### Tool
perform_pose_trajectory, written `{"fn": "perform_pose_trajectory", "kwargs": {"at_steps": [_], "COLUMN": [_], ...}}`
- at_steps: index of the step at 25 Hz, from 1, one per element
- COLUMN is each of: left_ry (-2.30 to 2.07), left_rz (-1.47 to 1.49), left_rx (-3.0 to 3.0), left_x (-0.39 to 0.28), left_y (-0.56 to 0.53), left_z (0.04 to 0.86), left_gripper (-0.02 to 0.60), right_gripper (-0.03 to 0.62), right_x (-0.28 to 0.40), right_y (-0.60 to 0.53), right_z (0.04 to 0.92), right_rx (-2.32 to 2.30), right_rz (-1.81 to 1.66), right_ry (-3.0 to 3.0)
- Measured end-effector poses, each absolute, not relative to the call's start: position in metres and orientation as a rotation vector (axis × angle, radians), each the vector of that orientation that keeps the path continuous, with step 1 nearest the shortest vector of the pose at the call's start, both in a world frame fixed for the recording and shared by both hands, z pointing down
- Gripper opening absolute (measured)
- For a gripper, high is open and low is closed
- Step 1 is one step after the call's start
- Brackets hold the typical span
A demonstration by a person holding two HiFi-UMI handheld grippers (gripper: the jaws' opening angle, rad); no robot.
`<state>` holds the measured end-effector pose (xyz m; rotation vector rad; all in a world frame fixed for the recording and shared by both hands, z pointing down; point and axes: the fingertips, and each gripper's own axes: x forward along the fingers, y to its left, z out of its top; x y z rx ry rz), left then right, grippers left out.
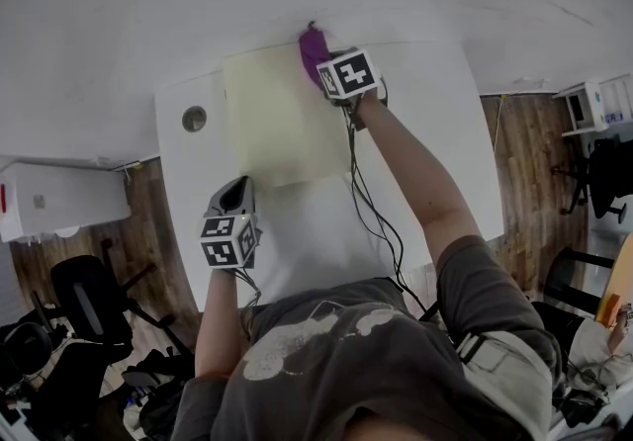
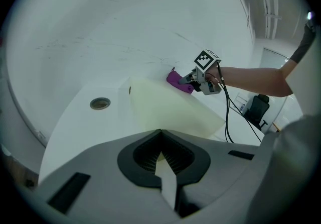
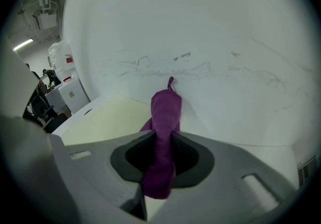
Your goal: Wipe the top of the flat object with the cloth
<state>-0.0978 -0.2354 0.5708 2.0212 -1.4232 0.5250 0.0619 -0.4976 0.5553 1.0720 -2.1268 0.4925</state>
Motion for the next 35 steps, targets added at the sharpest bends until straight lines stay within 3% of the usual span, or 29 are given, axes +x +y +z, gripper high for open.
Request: {"fn": "perform_pose_trajectory", "kwargs": {"at_steps": [21,35], "left_ry": [-1.427,-1.444], "left_rz": [0.511,0.543], "left_rx": [2.033,2.076], "left_x": [-0.095,-0.094], "left_y": [-0.233,-0.229], "left_z": [0.571,0.572], "left_gripper": [-0.002,-0.002], "right_gripper": [0.075,0.075], "right_x": [0.087,-0.017], "right_y": [-0.484,-0.437], "right_z": [0.548,0.507], "right_rx": [1.163,0.989], "right_rz": [0.598,0.646], "right_ry": [-2.111,-2.339]}}
